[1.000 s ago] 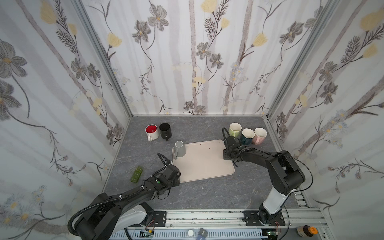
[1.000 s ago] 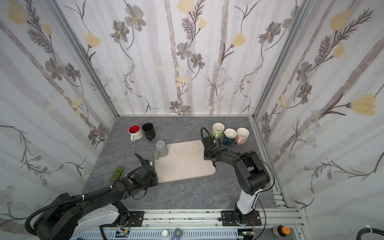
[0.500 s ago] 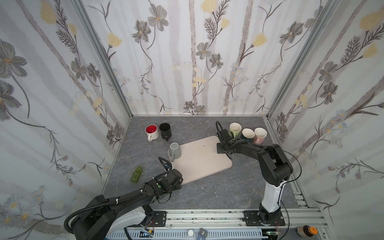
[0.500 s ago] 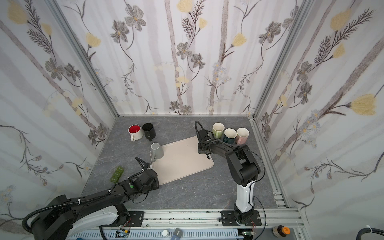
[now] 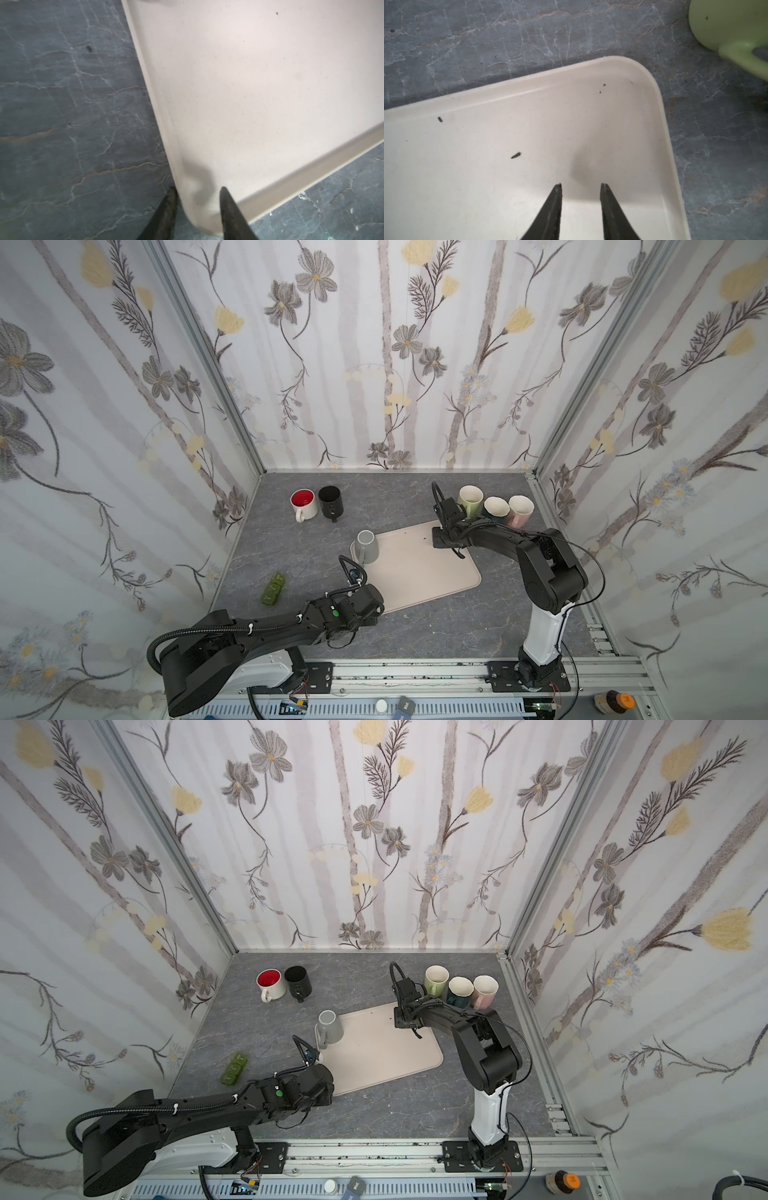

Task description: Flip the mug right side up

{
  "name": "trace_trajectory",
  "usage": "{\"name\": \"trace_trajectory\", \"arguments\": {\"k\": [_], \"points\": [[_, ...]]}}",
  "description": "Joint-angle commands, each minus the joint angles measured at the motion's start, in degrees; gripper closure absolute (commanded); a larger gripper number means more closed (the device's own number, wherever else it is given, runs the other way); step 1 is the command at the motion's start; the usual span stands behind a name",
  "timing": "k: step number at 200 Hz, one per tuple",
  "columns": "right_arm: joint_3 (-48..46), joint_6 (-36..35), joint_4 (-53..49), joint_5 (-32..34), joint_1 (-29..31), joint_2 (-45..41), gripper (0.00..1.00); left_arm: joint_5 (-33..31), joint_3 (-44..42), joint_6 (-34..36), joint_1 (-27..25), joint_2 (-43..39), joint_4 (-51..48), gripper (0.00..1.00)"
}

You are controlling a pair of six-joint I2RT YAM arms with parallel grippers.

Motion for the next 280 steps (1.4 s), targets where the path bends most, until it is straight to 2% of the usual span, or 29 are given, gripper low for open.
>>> {"name": "trace_trajectory", "arguments": {"k": [1, 22, 51, 72, 91, 131, 154, 188, 230, 280], "points": [[-1.28, -0.13, 3.21, -1.94, 0.06, -2.59, 0.64, -2.68, 0.77, -1.18, -0.23, -2.67, -3.12, 0.33], [-3.32, 0.99, 4.54, -2.89, 0.96, -6.00, 0.60, -4.39, 0.60, 0.22, -0.16, -8.55, -5.41, 0.13], [-5.56, 4.66, 4.65, -0.69, 4.17, -11.08, 0.56, -7.94, 0.62, 1.54, 1.68, -16.06, -10.96, 0.00], [-7.34, 9.77, 7.33, 1.46, 8.95, -14.91, 0.45, -7.94, 0.29, 1.60, 7.10, -20.38, -14.52, 0.00], [-8.21, 14.46, 11.61, 2.55, 14.33, -16.50, 0.39, -7.26, 0.49, 3.18, 12.54, -23.26, -15.08, 0.00], [-3.39, 22.56, 16.35, 6.64, 24.72, -12.37, 0.26, -4.58, 2.50, 6.27, 23.00, -22.74, -12.04, 0.00], [2.36, 25.32, 14.49, 10.48, 29.31, -7.18, 0.25, -1.96, 4.31, 8.78, 26.92, -20.93, -9.26, 0.00], [8.48, 29.07, 13.04, 9.71, 32.10, -0.51, 0.28, 1.56, 4.34, 8.87, 30.12, -19.15, -5.59, 0.00], [10.60, 30.96, 11.41, 10.74, 32.55, 2.52, 0.33, 0.37, 1.54, 10.42, 30.27, -21.31, -3.95, 0.00], [12.99, 30.61, 8.12, 10.07, 32.03, 5.12, 0.39, -7.38, -4.21, 12.62, 30.27, -30.01, -3.35, 0.00]]}}
